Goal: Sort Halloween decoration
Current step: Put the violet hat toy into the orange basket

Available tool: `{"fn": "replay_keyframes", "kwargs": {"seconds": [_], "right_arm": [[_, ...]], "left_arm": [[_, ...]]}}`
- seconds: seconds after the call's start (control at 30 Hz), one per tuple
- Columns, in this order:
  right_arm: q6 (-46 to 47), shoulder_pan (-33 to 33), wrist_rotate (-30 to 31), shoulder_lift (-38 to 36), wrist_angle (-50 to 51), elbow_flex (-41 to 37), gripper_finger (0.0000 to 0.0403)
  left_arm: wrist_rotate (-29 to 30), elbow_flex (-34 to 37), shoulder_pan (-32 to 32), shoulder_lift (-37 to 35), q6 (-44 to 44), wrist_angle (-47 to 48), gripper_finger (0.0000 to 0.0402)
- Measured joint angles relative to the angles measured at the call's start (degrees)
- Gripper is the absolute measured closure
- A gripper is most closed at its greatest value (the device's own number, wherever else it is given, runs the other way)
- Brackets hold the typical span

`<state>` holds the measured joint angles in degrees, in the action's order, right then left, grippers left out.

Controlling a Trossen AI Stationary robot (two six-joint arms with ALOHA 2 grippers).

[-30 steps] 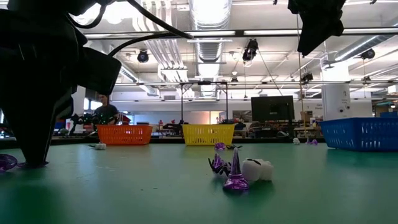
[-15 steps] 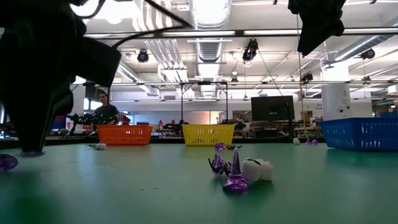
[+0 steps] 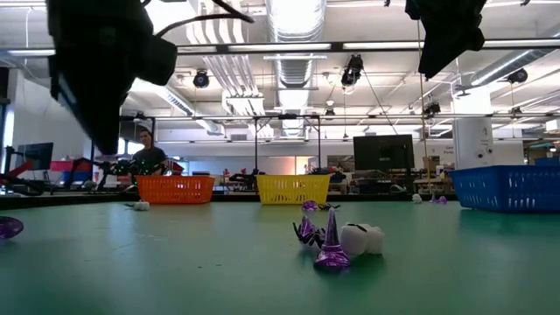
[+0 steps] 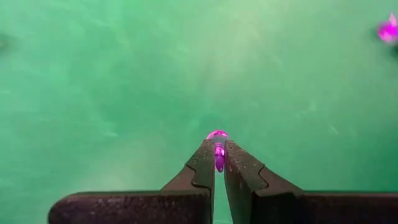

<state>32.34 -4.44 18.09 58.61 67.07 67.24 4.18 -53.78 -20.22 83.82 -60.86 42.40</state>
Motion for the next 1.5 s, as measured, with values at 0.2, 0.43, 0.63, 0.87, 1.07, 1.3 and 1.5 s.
{"fn": "replay_keyframes", "kwargs": {"seconds": [0.2, 0.43, 0.63, 0.87, 1.07, 1.3, 1.5], "right_arm": [[0.0, 0.0, 0.0, 0.0, 0.0, 0.0, 0.0261], [0.2, 0.0, 0.0, 0.0, -0.1, 0.0, 0.0261], [0.2, 0.0, 0.0, 0.0, 0.0, 0.0, 0.0261], [0.2, 0.0, 0.0, 0.0, -0.1, 0.0, 0.0261], [0.2, 0.0, 0.0, 0.0, -0.1, 0.0, 0.0261], [4.4, 0.0, 0.0, 0.0, -0.5, 0.0, 0.0261], [11.3, 0.0, 0.0, 0.0, -0.5, 0.0, 0.0261]], "left_arm": [[6.3, 0.3, 8.0, -6.2, 6.0, 4.4, 0.0401], [10.5, 0.9, 23.5, -9.7, 17.9, 5.4, 0.0401], [11.1, 0.9, 36.7, -11.0, 26.8, 3.5, 0.0401], [10.8, 0.9, 48.0, -10.6, 35.4, -0.5, 0.0401], [7.2, 0.9, 56.2, -8.2, 42.9, -3.6, 0.0401], [3.5, 0.8, 63.7, -3.6, 52.4, -9.4, 0.0401], [-2.2, -0.6, 66.0, 0.2, 59.8, -9.3, 0.0401]]}}
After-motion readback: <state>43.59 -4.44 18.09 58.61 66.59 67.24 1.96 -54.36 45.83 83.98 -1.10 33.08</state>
